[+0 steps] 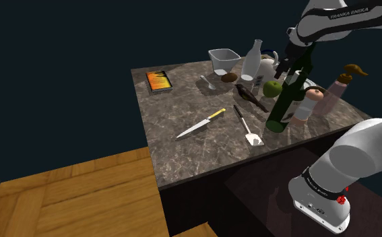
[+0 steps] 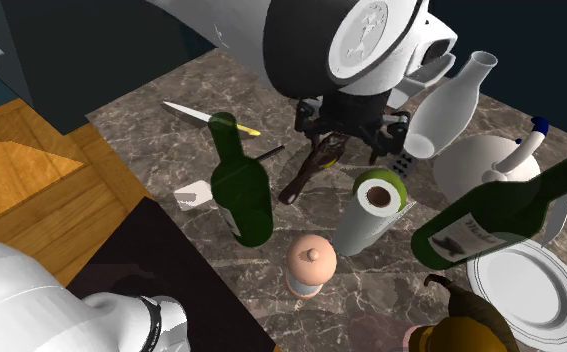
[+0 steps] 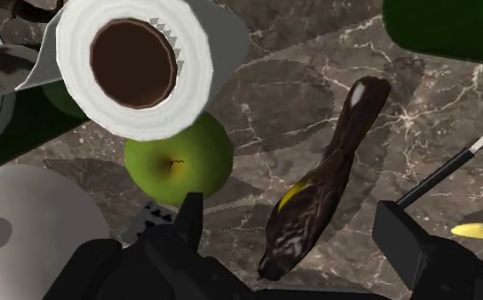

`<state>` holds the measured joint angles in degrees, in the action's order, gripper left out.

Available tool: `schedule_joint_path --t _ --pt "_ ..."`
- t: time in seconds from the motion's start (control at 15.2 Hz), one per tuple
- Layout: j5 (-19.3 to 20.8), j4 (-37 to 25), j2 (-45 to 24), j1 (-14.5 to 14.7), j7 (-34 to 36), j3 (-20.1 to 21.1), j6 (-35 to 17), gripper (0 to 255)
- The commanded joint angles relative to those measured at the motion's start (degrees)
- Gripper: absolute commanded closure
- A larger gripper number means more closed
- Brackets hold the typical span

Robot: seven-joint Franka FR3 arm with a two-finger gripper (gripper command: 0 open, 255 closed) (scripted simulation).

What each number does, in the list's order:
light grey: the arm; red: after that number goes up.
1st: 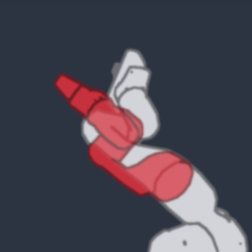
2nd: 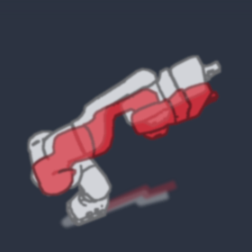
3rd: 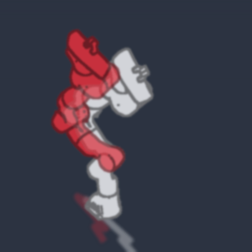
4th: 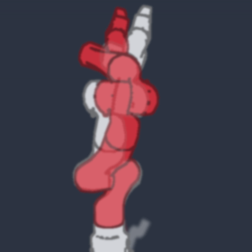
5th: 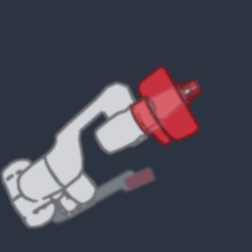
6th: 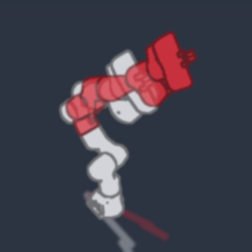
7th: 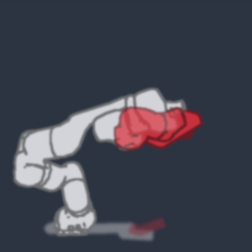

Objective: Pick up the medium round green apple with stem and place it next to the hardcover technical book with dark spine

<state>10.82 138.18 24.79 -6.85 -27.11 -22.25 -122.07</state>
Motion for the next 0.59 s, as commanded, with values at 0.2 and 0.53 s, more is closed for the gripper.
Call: schedule_joint_path --t 0.2,0.53 --pt "-3.63 -4.04 -9.28 0.29 -6.78 -6.16 -6.38 0" --pt "-8.56 -7.15 -16.43 0.72 -12.39 -9.82 -10.35 0"
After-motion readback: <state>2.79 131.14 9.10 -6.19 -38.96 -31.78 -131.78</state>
